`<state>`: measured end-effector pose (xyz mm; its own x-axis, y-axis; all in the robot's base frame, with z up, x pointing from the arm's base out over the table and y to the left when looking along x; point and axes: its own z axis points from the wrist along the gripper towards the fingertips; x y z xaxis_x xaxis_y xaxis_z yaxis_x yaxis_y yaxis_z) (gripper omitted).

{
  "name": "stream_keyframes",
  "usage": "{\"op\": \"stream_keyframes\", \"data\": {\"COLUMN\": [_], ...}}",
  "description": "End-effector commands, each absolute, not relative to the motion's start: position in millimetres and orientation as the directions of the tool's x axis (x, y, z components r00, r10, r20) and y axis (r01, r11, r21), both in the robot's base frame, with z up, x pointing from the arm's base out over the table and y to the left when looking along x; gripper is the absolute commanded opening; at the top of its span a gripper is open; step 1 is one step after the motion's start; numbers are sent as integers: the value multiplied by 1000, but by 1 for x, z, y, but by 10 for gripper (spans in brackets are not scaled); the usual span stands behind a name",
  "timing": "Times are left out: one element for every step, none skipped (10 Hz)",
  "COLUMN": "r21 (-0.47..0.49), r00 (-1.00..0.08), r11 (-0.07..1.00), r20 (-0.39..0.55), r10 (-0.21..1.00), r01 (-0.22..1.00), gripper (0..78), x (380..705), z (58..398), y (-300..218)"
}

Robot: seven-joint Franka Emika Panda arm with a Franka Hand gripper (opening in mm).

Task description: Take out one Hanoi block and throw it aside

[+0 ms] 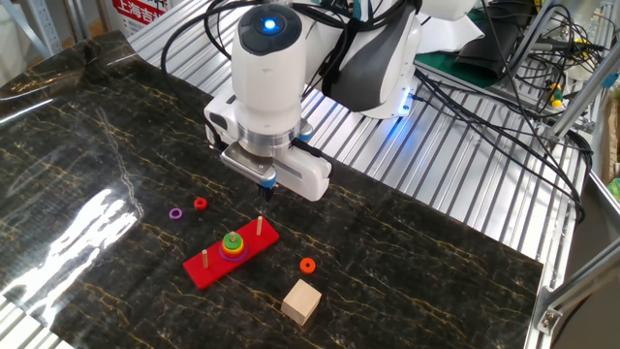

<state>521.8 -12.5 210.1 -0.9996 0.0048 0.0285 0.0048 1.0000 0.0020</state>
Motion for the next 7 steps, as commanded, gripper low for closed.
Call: {"op": "stream_keyframes", "data": {"r21": [2, 2, 2, 1, 0, -1, 3], "r00": [-1000, -1000, -1000, -1000, -1000, -1000, -1000], "r11": [1000, 1000, 1000, 1000, 1000, 1000, 1000], "r20": [24, 23, 23, 23, 14, 9, 9], "r10": [4, 4, 5, 7, -3, -9, -22], "r01": [4, 4, 5, 7, -3, -9, -22], "gripper": [0, 0, 0, 0, 0, 0, 0], "x": [522, 522, 522, 522, 521, 521, 518], "z": [210, 209, 209, 208, 205, 204, 199], "y": [-13, -13, -13, -13, -15, -16, -22]}}
